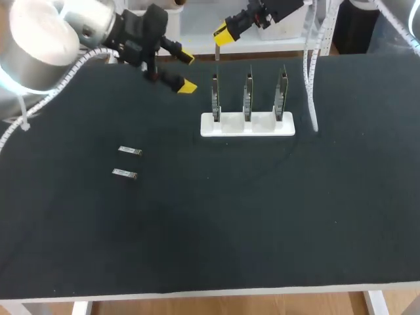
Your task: Pick up the optical module with the left hand, and insert it into the network port with the right hand.
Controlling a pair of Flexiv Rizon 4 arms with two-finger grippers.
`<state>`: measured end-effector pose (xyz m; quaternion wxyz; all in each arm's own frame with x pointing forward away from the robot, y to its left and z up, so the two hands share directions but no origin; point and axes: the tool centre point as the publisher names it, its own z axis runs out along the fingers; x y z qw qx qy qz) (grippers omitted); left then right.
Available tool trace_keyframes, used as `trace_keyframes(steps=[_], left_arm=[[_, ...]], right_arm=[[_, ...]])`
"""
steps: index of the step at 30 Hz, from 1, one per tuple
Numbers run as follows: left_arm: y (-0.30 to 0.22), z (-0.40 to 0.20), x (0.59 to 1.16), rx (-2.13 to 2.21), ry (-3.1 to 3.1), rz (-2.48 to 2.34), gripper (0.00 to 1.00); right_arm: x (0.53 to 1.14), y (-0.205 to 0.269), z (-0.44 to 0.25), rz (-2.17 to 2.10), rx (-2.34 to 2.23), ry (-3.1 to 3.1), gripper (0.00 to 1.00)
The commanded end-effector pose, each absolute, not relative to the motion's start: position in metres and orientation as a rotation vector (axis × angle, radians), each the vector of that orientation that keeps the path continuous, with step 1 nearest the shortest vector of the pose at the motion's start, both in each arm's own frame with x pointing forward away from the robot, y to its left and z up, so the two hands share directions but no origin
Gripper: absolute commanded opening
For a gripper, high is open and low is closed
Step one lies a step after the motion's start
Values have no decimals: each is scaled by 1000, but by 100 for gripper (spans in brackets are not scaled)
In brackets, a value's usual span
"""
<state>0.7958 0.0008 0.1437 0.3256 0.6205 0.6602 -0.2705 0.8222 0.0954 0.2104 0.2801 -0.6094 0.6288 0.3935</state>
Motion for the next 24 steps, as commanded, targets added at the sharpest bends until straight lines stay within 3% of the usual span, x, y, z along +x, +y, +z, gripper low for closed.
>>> trace_keyframes(steps=[1, 24], left_arm=[[-7, 137, 795, 1646, 1749, -698, 100], [-9, 128, 803, 1578, 1829, -783, 100]], right_arm=[[831, 96, 212, 1309, -1793, 1606, 0], [829, 93, 212, 1299, -1794, 1611, 0]])
